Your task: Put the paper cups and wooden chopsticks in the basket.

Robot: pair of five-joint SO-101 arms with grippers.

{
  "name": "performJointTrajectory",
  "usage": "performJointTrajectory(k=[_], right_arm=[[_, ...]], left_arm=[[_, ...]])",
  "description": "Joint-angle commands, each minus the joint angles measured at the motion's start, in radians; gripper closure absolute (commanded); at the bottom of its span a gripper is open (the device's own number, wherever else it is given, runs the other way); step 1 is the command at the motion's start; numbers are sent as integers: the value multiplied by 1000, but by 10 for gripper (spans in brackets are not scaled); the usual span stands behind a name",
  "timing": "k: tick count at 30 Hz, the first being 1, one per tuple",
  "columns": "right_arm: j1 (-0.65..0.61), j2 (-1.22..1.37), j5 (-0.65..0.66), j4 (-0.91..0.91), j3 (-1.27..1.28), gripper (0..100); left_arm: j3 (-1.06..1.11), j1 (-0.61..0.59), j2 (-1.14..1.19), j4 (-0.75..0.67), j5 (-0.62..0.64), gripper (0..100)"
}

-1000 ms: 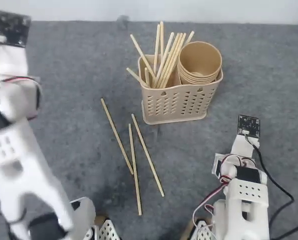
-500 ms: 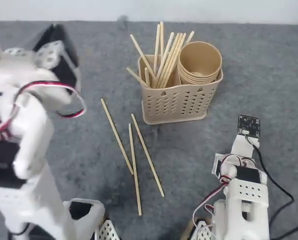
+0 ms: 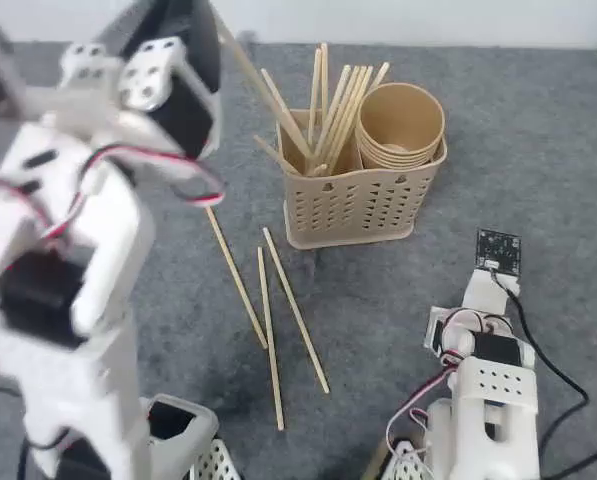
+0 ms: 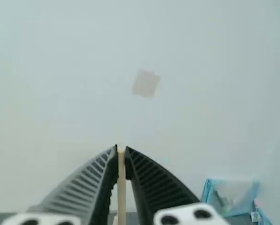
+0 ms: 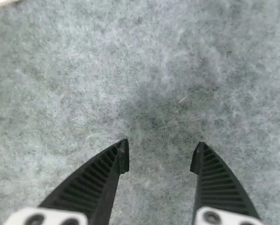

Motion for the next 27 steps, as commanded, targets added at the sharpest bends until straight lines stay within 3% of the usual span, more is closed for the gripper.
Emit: performJointTrajectory(k=[1,6,9,18,22,27], right_arm=[[-4,-19,14,-10,-8,772],[-4,-19,14,-10,-9,772],[-4,-19,14,-15,-9,772],[-4,-19,14,-16,-9,772],[-4,-19,14,-16,-8,772],[-4,-19,14,-16,-8,772]], left_arm=[[70,8,31,-120,9,990],[165,8,75,-210,-35,991],[189,12,78,-193,-95,991],[194,120,78,114,-354,946],[171,123,75,153,-279,870],[134,68,-14,152,-224,852]])
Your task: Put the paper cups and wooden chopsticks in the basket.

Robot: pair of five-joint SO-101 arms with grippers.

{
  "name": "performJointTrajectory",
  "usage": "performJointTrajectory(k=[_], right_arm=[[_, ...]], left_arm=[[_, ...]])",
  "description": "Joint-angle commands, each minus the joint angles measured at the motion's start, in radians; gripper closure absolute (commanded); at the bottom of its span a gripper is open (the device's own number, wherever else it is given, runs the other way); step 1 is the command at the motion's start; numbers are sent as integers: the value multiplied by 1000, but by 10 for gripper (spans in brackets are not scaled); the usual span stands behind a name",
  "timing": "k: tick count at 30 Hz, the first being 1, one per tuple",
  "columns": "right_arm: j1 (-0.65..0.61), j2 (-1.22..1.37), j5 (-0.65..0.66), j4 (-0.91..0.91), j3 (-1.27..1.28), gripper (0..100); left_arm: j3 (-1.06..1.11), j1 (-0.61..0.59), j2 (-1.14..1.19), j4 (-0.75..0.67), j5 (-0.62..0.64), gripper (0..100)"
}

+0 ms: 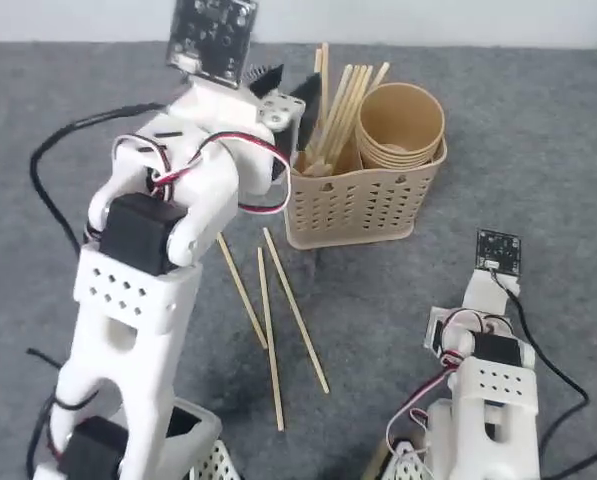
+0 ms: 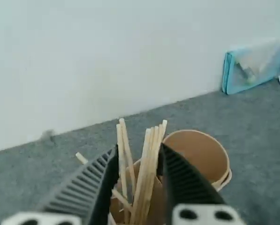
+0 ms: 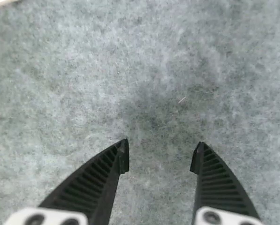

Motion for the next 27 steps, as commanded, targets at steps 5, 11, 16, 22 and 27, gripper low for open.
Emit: performJointTrajectory(k=[5,11,16,22,27], right_arm=[[-4,-19,12,-16,-6,772],[-5,-19,12,-15,-6,772],[-5,-19,8,-8,-6,772],[-56,-19,14,4,-28,772],[-217,-19,15,139,-157,772]], left_arm=[[-39,-201,-244,81,28,855],[65,-502,-400,347,31,855],[461,-655,-531,279,32,855],[1104,-746,-669,-150,29,855],[1374,-767,-690,-356,29,855]])
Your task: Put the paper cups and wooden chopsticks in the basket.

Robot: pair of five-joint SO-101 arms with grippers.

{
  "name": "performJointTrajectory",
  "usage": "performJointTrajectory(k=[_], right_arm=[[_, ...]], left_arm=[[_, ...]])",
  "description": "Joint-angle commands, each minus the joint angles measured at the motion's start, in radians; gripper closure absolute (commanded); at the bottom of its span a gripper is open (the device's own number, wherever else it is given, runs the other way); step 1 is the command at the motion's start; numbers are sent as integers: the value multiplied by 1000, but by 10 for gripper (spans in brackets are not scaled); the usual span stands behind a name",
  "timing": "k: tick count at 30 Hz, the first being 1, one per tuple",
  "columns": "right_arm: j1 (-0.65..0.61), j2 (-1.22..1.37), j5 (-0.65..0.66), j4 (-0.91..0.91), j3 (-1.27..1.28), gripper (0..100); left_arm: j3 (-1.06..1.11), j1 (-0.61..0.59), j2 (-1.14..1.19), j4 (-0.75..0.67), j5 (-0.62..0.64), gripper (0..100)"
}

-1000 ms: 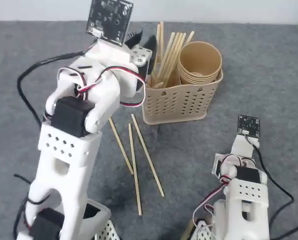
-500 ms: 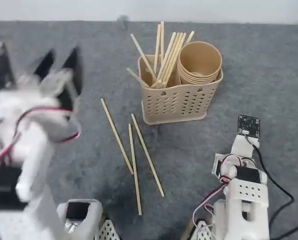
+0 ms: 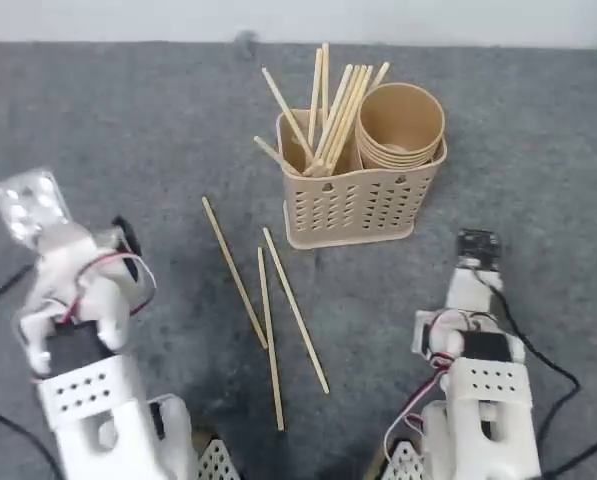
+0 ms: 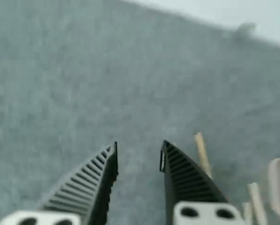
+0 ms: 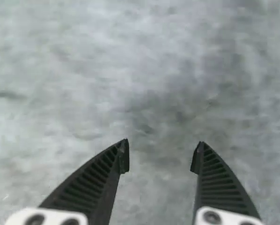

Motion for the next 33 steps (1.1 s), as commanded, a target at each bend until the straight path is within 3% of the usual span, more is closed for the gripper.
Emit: performJointTrajectory(k=[1,5,8,14,20,28,33], right_arm=[[-104,-19,17,87,-158,772],[-228,-8,81,213,-347,772],[-340,-5,86,240,-451,772],[-590,170,37,65,-496,772],[-657,572,-29,-232,-606,771],[-674,1064,-25,-248,-901,771],[-682,1221,-23,-245,-993,772]], left_arm=[[148,-6,-18,-141,14,855],[229,-6,20,-245,17,855],[226,-6,63,-247,17,855],[137,-8,258,-279,18,855],[-28,-14,571,-310,18,855],[-87,-14,647,-305,18,855],[-85,-12,647,-307,18,855]])
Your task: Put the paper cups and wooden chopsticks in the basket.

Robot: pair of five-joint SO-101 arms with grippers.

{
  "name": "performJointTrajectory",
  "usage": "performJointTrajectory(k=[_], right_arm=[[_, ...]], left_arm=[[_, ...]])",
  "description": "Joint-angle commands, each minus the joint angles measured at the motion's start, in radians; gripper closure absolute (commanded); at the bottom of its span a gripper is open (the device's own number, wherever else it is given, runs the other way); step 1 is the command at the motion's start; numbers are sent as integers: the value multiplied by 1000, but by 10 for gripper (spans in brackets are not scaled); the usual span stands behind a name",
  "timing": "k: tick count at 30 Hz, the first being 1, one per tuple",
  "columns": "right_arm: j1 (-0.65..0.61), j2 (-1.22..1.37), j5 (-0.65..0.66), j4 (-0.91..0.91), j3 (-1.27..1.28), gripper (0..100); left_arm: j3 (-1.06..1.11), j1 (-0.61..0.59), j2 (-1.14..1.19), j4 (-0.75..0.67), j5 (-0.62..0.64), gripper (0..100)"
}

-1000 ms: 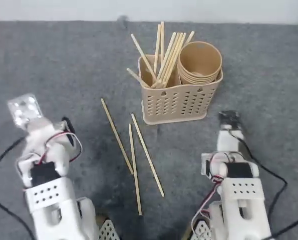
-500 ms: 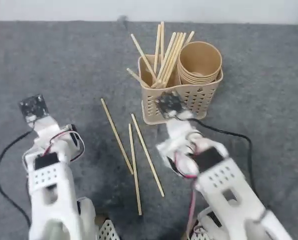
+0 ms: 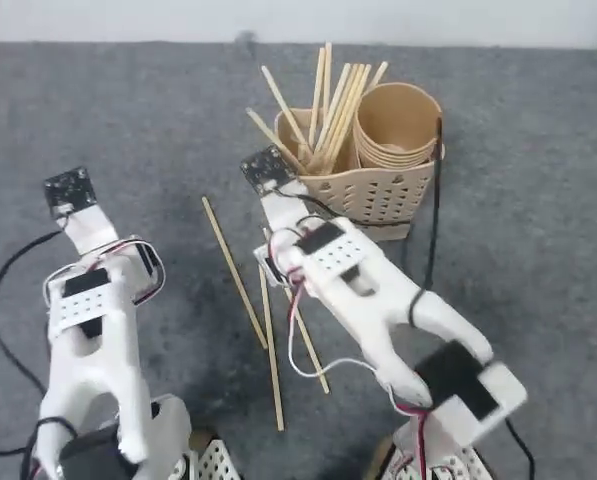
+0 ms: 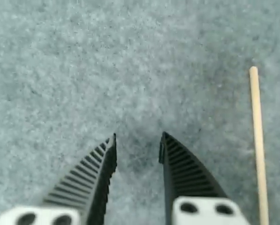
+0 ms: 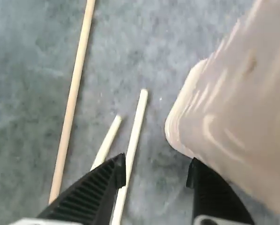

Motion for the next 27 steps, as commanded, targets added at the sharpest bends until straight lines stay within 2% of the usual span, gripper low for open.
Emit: performJointTrajectory(k=[1,4,12,20,27], right_arm=[[-8,84,-2,-4,-37,772],[-13,65,-6,10,-38,772],[-91,-85,-9,199,-43,772],[-87,-318,-87,406,-37,772],[-96,-360,-89,483,-3,772]], left_arm=[[-42,-8,-2,-20,17,855],[-42,-8,-2,-20,17,855],[-42,-8,0,-20,17,855],[-42,-8,0,-20,17,855],[-42,-8,0,-20,17,855]])
